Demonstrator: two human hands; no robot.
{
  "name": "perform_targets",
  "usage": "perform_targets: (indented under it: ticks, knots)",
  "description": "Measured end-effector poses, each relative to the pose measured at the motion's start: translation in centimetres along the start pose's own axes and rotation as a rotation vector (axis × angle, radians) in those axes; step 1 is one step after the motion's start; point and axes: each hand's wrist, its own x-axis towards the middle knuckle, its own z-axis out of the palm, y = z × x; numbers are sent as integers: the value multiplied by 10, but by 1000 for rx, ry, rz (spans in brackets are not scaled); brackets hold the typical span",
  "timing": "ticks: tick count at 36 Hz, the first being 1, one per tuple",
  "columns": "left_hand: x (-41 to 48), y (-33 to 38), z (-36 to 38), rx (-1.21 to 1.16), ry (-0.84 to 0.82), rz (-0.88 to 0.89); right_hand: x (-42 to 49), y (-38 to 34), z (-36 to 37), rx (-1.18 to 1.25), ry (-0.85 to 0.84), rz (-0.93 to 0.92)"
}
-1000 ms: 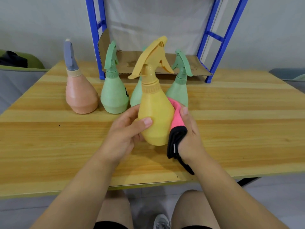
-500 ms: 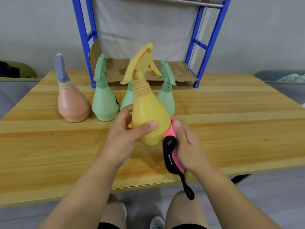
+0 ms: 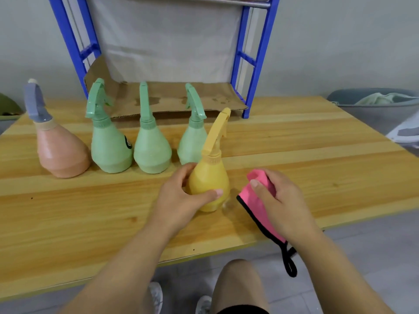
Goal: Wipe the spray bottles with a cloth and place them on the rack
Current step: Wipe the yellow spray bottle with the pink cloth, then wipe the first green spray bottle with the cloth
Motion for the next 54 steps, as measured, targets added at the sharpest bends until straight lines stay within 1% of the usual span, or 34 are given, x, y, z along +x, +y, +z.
perform_targets:
  ticks: [5, 10, 14, 18, 22, 33, 39, 45, 54]
  knots:
    - [6, 2, 19, 42, -1, -35, -1, 10, -14, -33, 54, 20]
    - [15, 15, 35, 147, -10, -43, 3, 17, -24, -35, 111, 49]
    - [19, 21, 39, 130, -58, -70, 6, 21, -30, -45, 129, 70]
    - [18, 24, 36, 128, -112, -40, 9, 23, -35, -47, 125, 75]
    - [19, 23, 33, 178, -90, 4, 12, 24, -39, -50, 111, 69]
    - [40, 25, 57, 528, -5, 145, 29, 29, -44, -71, 141, 63]
    - [63, 35, 72, 722, -3, 192, 38, 32, -52, -102, 136, 66]
    - [85, 51, 87, 878, -61, 164, 43, 38, -57, -187, 117, 89]
    - [90, 53, 78, 905, -194, 153, 47, 36, -56, -237, 110, 67]
